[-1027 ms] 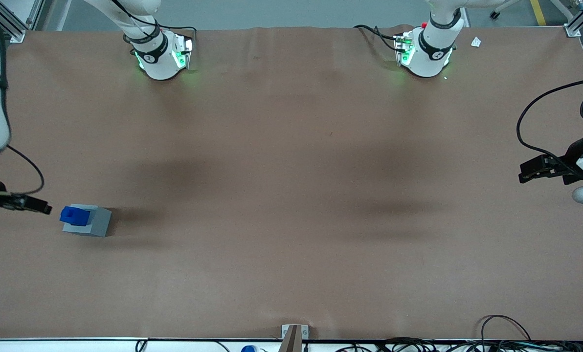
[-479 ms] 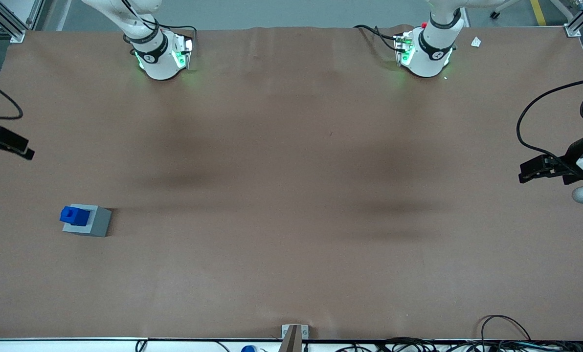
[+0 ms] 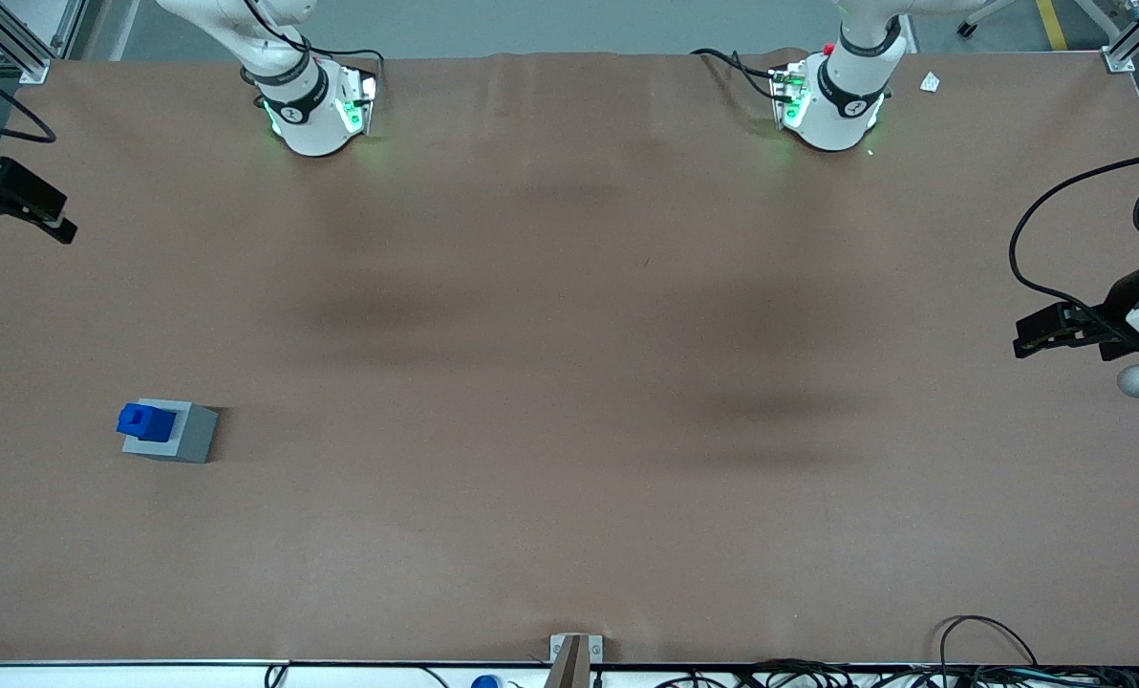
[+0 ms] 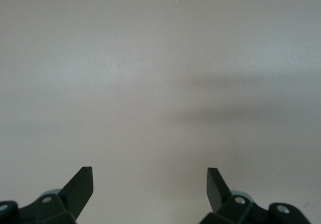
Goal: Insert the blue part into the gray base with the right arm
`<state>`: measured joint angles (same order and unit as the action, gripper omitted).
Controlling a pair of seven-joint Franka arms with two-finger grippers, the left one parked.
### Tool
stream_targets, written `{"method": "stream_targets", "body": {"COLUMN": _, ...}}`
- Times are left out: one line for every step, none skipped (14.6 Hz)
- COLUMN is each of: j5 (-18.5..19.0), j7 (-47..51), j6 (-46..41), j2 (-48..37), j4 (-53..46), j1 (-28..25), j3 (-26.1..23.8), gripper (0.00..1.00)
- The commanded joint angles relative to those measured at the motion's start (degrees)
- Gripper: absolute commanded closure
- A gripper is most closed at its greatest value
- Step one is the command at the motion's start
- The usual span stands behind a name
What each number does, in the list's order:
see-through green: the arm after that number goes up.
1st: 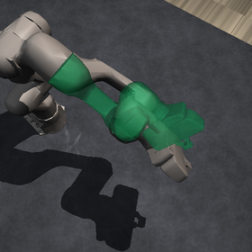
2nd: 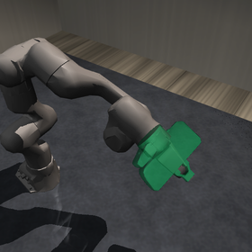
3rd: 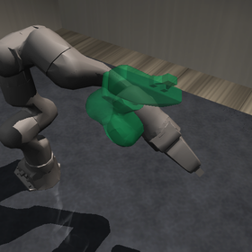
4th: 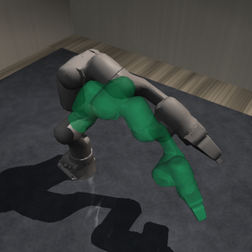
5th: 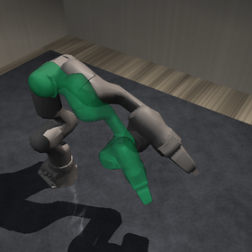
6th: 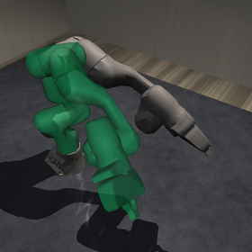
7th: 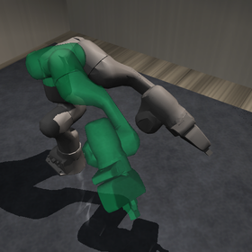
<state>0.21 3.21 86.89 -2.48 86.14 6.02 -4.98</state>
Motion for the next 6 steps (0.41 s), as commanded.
{"method": "stream_targets", "body": {"j5": 0.15, "j7": 1.1, "j6": 0.64, "j2": -0.77, "j4": 0.96, "j1": -0.83, "j3": 0.06, "gripper": 0.0}}
{"method": "stream_targets", "body": {"j5": 0.14, "j7": 1.01, "j6": 0.47, "j2": -0.77, "j4": 0.79, "j1": -0.83, "j3": 0.15, "gripper": 0.0}}
{"method": "stream_targets", "body": {"j5": 0.23, "j7": 1.01, "j6": 0.21, "j2": -0.77, "j4": 0.52, "j1": -0.66, "j3": 0.23, "gripper": 0.0}}
{"method": "stream_targets", "body": {"j5": 0.15, "j7": 0.57, "j6": 0.12, "j2": -0.68, "j4": 0.43, "j1": -0.48, "j3": 0.32, "gripper": 0.0}}
{"method": "stream_targets", "body": {"j5": 0.23, "j7": 0.39, "j6": 0.03, "j2": -0.68, "j4": 0.43, "j1": -0.39, "j3": 0.5, "gripper": 0.0}}
{"method": "stream_targets", "body": {"j5": 0.15, "j7": 0.3, "j6": -0.06, "j2": -0.68, "j4": 0.52, "j1": -0.3, "j3": 0.5, "gripper": 0.0}}
